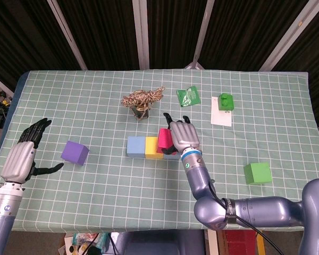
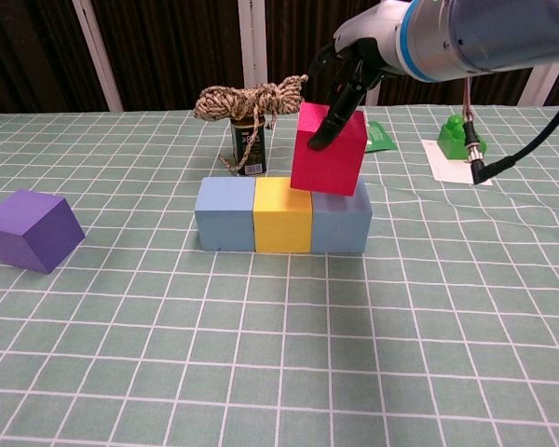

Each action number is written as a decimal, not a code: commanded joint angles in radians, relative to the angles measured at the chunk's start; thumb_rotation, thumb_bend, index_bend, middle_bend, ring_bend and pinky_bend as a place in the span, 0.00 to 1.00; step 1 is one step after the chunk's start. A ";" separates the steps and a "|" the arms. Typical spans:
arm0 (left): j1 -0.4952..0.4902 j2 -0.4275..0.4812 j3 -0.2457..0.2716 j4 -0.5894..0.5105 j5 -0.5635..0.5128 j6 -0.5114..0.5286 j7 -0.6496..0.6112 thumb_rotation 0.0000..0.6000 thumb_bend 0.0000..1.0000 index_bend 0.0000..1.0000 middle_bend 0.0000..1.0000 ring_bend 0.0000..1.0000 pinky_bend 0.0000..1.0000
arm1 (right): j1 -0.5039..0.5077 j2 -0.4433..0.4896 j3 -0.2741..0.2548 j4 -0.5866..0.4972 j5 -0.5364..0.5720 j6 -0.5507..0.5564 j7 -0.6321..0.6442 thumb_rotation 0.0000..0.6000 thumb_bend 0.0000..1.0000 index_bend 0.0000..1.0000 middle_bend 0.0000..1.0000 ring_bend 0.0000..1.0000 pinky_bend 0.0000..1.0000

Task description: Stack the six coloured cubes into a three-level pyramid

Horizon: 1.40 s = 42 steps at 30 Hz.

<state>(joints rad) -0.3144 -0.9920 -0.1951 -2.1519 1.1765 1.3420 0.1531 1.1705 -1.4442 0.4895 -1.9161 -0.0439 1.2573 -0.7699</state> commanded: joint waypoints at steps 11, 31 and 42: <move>-0.005 -0.004 0.002 0.007 -0.009 -0.005 0.002 1.00 0.16 0.00 0.00 0.00 0.00 | -0.041 0.004 -0.062 0.040 -0.183 -0.135 0.084 1.00 0.23 0.02 0.44 0.26 0.00; -0.008 -0.007 0.003 0.007 -0.016 -0.004 0.008 1.00 0.16 0.00 0.00 0.00 0.00 | -0.021 -0.023 -0.099 0.093 -0.217 -0.138 0.100 1.00 0.23 0.02 0.44 0.26 0.00; -0.008 -0.002 0.002 0.006 -0.016 -0.005 0.001 1.00 0.16 0.00 0.00 0.00 0.00 | -0.004 -0.038 -0.120 0.117 -0.231 -0.137 0.084 1.00 0.23 0.02 0.44 0.26 0.00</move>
<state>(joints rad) -0.3226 -0.9939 -0.1934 -2.1464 1.1605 1.3374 0.1544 1.1654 -1.4816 0.3715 -1.8004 -0.2734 1.1200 -0.6844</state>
